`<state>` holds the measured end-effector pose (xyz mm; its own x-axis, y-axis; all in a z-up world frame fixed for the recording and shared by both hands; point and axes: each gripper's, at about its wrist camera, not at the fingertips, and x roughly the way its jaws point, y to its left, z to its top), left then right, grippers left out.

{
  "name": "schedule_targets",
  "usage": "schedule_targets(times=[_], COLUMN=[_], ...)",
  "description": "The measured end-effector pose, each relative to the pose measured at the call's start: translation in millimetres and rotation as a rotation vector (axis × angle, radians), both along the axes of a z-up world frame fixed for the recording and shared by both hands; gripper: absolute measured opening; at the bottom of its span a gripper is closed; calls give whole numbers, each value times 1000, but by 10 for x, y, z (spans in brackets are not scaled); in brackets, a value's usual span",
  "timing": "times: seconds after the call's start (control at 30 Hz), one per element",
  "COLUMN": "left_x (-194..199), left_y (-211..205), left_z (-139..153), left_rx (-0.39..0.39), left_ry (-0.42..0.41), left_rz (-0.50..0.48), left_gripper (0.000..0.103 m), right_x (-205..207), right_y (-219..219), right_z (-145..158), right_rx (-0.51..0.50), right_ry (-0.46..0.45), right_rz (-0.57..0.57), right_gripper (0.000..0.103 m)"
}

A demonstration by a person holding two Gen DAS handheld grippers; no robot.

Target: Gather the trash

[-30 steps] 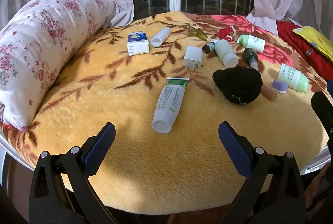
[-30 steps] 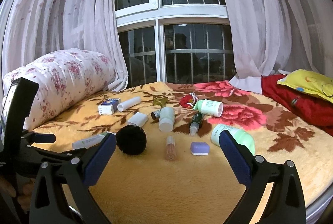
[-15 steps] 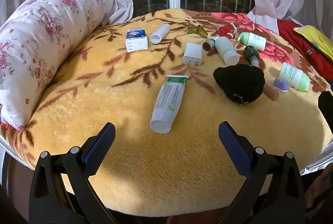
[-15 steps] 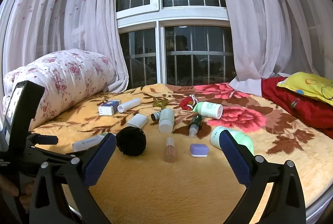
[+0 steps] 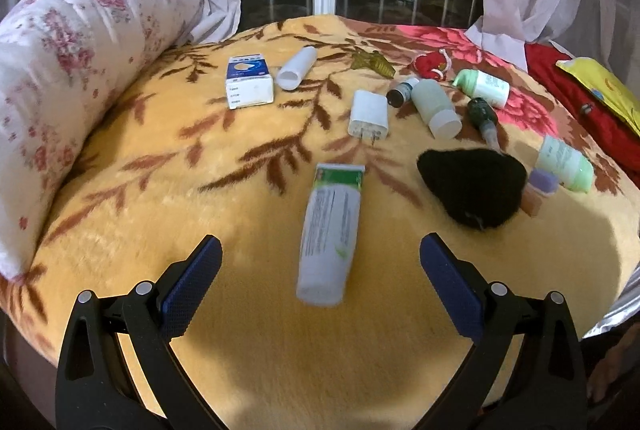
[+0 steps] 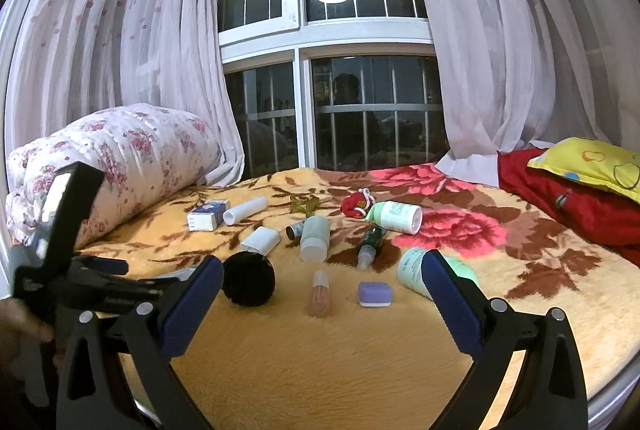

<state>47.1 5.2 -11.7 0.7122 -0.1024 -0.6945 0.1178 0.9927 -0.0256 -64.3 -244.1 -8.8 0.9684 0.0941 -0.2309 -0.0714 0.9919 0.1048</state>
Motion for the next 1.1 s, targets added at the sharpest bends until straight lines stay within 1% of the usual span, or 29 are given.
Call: schedule_targets(times=[0.1, 0.13, 0.17, 0.2, 0.23, 0.27, 0.4, 0.5, 0.63, 0.7, 0.77, 0.87, 0.97, 1.0, 1.03, 1.07, 1.1], left_x=[155, 199, 272, 316, 342, 340, 316, 212, 5, -88, -155, -250, -324, -341, -356, -368, -381], left_y=[-68, -92, -121, -136, -142, -147, -95, -64, 22, 90, 167, 296, 380, 406, 425, 443, 455], left_z=[-62, -94, -148, -184, -201, -196, -168, -132, -29, 16, 59, 112, 121, 116, 110, 101, 93], left_rx=[47, 62, 74, 65, 66, 64, 31, 29, 25, 22, 8, -6, -4, -7, -9, -12, -18], left_ry=[18, 28, 51, 72, 71, 59, 59, 50, 27, 14, 7, -1, -11, -12, -11, -10, -8], left_rz=[-6, -7, -17, -36, -32, -34, -45, -54, -64, -59, -51, -43, -35, -34, -32, -31, -34], left_gripper=[94, 86, 73, 56, 47, 33, 33, 32, 32, 32, 32, 32, 33, 33, 33, 33, 33], right_x=[-11, -15, -17, -15, -12, -9, 20, 119, 376, 548, 723, 1034, 1335, 1406, 1491, 1545, 1589], right_y=[-36, -51, -77, -95, -116, -137, -183, -93, 249, 470, 664, 900, 1057, 1079, 1095, 1096, 1074], right_z=[16, 19, 22, 23, 24, 24, 22, 49, 80, 92, 87, 21, -113, -151, -204, -247, -285], right_rx=[12, 17, 27, 35, 45, 57, 88, 72, -19, -87, -153, -226, -292, -310, -323, -327, -336], right_ry=[-6, -7, -8, -6, -4, -2, 10, 48, 114, 134, 160, 254, 392, 432, 485, 524, 550], right_rz=[-2, -2, -3, -3, -3, -2, -3, 42, 154, 203, 221, 237, 226, 216, 208, 204, 164], right_gripper=[98, 98, 98, 98, 98, 98, 98, 98, 98, 98, 98, 98, 98, 92, 74, 63, 47])
